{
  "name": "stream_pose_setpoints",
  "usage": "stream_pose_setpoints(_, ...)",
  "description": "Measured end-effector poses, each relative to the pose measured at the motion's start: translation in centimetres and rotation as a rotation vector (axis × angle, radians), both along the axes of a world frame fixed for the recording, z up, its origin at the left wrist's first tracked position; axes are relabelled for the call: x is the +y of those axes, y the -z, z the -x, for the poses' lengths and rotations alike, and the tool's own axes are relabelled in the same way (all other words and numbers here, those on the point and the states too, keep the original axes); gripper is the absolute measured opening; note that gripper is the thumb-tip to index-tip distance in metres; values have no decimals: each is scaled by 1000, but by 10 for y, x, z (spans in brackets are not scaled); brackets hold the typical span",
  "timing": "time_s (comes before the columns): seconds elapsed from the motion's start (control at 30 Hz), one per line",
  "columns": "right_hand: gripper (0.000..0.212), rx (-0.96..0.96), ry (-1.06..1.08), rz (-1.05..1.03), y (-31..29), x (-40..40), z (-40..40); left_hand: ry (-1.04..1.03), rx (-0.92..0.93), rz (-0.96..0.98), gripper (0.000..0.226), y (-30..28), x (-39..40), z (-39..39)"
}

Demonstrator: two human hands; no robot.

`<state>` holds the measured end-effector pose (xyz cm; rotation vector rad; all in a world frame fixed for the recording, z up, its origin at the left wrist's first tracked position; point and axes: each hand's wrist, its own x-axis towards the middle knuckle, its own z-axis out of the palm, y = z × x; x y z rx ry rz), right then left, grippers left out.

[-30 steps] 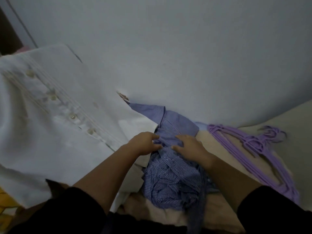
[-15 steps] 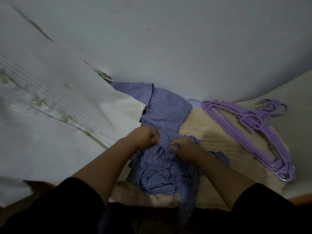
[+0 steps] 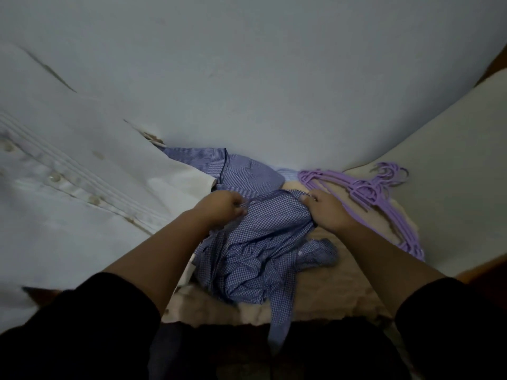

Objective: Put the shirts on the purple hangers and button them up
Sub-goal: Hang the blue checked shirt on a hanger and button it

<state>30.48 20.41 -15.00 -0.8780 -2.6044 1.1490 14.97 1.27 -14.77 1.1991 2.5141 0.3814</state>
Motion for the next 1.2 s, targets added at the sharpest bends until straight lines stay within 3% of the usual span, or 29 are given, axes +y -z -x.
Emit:
stream_pose_setpoints(0.07, 26, 3, 21, -67, -4, -3, -8, -24, -37, -38, 37, 0, -3, -10)
stream_pose_setpoints(0.2, 32, -29, -143, 154, -8, -12, -26, -5, -55, -13, 43, 15, 3, -32)
stream_pose_setpoints(0.33, 36, -140, -186, 128, 9, -7, -32, 23, -71, -26, 70, 35, 19, -41)
stream_pose_setpoints(0.47, 47, -229, -192, 150, 36, 3, -31, 41, 29, 241, 94, 50, 24, -36)
stream_pose_setpoints(0.53, 62, -262, -236, 173, 47, 1, -28, -13, 12, 336, 84, 57, 20, -30)
stream_pose_setpoints(0.6, 76, -272, -273, 199, 53, -6, -23, -23, 43, 331, 55, 63, 19, -25)
stream_pose_setpoints(0.7, 89, -266, -359, 211, 57, -20, -14, -61, -112, 88, 22, 67, 28, -31)
stream_pose_setpoints(0.77, 83, -249, -371, 219, 60, -24, -8, -61, -278, -57, 9, 59, 38, -38)
stream_pose_setpoints(0.83, 53, -231, -355, 96, 61, -19, -6, -25, -392, -118, 23, 50, 47, -36)
stream_pose_setpoints(0.9, 6, -267, -336, -84, 59, -5, -9, -10, -479, -82, 50, 43, 47, -30)
stream_pose_setpoints(0.97, 24, -347, -317, -194, 53, 13, -18, -29, -554, -23, 76, 41, 40, -19)
stream_pose_setpoints(1.1, 24, -455, -220, -163, 47, 48, -33, -21, -515, 159, 102, 44, 20, 2)
stream_pose_setpoints(1.2, 30, -582, -347, -75, 44, 47, -36, -146, -581, 82, 113, 44, 3, 5)
